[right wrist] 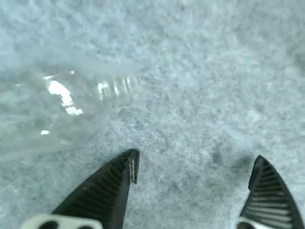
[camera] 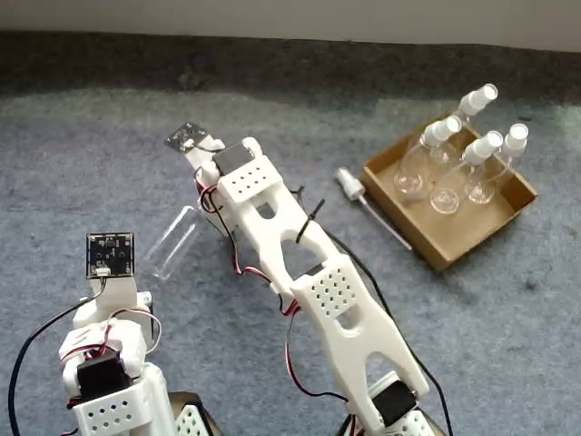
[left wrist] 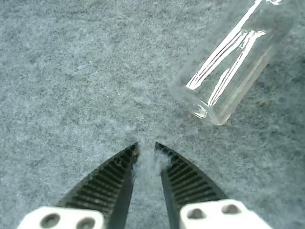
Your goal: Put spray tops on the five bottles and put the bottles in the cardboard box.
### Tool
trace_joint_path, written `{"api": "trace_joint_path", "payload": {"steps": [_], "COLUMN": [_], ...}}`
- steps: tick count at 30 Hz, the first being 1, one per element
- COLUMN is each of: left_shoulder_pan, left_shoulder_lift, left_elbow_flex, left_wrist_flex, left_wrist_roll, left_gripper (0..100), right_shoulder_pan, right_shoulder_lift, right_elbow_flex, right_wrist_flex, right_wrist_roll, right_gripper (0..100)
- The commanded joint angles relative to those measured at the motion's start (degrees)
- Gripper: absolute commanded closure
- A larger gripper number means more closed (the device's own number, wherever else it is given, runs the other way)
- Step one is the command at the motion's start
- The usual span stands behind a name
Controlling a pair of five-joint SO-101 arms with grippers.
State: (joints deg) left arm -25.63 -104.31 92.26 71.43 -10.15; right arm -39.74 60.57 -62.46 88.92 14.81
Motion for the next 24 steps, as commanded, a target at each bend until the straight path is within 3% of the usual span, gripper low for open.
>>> {"api": "trace_joint_path", "payload": {"steps": [1,13,19,24], "left_shoulder_pan": [-0.6,-0.6,-0.6,-0.6], "left_shoulder_lift": [-0.7,-0.7,-0.7,-0.7], "left_elbow_flex": [-0.3,-0.3,-0.3,-0.3], "left_wrist_flex": [-1.1,-1.1,-1.1,-1.1], "left_wrist_roll": [-0.1,-0.1,-0.1,-0.1], "left_gripper": [100,100,100,100], "right_shoulder_pan": [0.9,1.3,1.3,1.5], "right_shoulder_lift": [0.4,4.2,4.1,4.1], "right_elbow_flex": [-2.6,-3.1,-3.2,-3.2], "right_wrist_flex": [-0.7,1.8,5.7,5.9], "right_wrist_roll": [0.5,0.6,8.9,9.2], "right_gripper": [67.5,67.5,67.5,67.5]}}
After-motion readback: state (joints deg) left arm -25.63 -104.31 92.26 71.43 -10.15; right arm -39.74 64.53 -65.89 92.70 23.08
